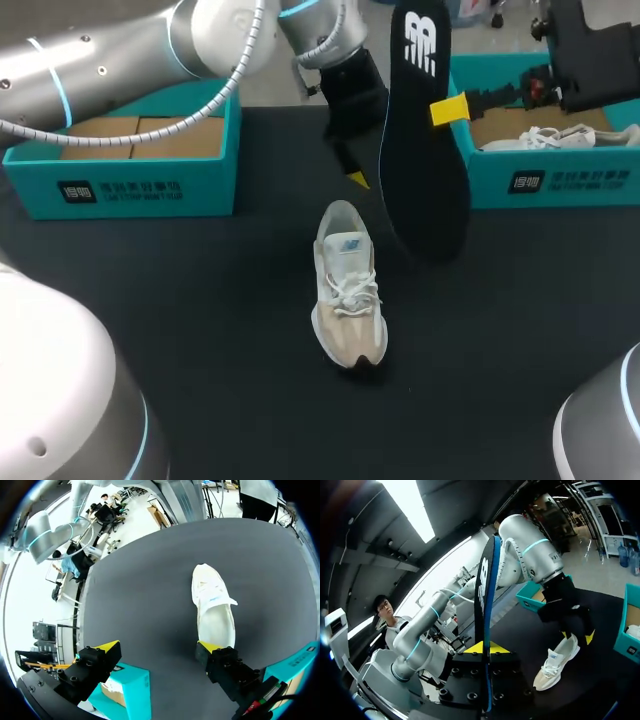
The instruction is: Take the shoe out of the shoebox, open the shoe tongue, remove and reinsert the insole, then place the shoe into the shoebox
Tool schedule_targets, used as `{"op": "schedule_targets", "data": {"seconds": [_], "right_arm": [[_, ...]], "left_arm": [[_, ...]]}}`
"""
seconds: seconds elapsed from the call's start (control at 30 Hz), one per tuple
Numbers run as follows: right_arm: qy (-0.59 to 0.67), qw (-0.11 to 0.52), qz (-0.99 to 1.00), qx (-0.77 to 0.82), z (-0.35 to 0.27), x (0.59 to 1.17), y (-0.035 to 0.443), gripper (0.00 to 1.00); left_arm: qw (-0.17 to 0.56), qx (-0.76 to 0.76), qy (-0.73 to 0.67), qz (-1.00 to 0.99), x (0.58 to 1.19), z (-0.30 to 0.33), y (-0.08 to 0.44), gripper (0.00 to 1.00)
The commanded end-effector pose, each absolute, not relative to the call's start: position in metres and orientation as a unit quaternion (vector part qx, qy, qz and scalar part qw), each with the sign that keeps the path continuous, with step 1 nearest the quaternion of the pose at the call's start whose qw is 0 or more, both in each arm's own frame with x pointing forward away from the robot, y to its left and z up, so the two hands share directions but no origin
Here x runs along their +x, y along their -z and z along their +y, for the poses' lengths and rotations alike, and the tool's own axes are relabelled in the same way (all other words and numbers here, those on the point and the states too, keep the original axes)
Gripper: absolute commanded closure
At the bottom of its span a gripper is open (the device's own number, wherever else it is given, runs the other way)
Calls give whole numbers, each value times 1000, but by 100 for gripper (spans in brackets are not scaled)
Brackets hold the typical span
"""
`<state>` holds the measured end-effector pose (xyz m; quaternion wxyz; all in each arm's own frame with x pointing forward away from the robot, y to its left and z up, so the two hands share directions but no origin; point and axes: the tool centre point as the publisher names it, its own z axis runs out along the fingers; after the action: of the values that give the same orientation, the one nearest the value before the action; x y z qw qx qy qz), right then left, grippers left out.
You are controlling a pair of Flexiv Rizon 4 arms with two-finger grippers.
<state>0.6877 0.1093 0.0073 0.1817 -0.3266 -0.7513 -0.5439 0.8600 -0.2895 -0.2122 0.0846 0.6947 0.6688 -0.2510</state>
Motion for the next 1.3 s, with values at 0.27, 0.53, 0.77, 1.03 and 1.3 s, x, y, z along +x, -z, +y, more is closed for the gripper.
{"op": "schedule_targets", "data": {"seconds": [0.27,0.53,0.77,1.03,1.3], "right_arm": [[534,253,-721,-362,92,729,-2,100],[516,294,-700,-397,78,756,-7,100],[503,306,-692,-418,66,773,-17,100],[491,335,-669,-446,53,783,-20,100],[489,337,-653,-469,48,789,-17,100]], "left_arm": [[169,678,301,649,861,-286,185,0],[278,654,333,620,852,-282,156,0],[340,636,350,598,846,-277,140,0],[373,622,363,585,842,-271,128,0],[403,621,354,571,838,-264,111,0]]}}
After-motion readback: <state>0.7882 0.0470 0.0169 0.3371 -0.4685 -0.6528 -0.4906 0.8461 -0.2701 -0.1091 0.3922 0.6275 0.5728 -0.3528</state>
